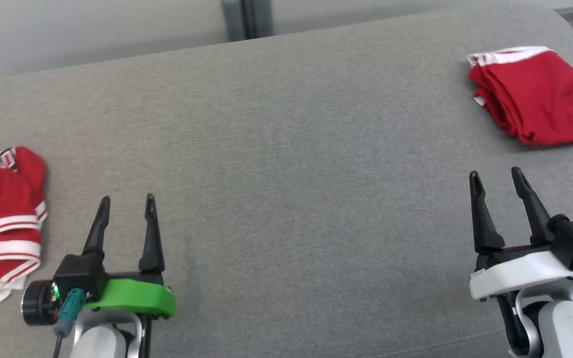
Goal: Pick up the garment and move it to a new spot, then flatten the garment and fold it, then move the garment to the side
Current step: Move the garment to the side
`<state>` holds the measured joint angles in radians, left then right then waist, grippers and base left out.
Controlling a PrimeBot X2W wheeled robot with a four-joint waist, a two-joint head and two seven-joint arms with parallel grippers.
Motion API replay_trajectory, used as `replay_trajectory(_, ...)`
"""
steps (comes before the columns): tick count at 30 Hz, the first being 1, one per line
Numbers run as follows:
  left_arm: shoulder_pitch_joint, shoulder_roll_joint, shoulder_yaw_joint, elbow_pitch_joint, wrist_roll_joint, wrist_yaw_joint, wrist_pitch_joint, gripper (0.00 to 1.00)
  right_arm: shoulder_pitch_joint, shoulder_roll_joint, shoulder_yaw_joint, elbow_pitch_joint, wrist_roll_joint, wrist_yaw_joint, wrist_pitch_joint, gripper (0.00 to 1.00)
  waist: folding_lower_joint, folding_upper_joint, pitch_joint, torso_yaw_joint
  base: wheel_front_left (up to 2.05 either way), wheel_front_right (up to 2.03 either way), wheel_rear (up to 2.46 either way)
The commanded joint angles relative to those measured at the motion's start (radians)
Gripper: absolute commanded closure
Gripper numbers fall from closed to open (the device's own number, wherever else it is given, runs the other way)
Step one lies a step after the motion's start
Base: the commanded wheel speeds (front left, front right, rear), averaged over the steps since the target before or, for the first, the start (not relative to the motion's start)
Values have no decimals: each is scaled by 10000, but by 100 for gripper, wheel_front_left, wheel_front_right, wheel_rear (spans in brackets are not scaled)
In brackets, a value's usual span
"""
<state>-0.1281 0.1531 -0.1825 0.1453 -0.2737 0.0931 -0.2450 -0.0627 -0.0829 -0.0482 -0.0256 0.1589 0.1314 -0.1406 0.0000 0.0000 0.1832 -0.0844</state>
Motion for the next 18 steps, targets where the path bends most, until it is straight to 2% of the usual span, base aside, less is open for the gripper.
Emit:
replay_trajectory(1, 211, 112, 88, 69, -78, 41, -46, 0, 194, -7, -1, -146, -114, -16, 91, 0, 0, 0, -449, 699, 0, 0, 0)
replay_trajectory(9, 556, 182, 157, 305, -136, -65, -127, 0, 700, 10, 47, -619, -283, -16, 603, 0, 0, 0, -806, 1262, 0, 0, 0)
replay_trajectory(18, 899, 158, 42, 503, -82, -149, -192, 0, 1332, 65, 105, -1042, -378, -16, 952, 0, 0, 0, -1134, 1303, 0, 0, 0)
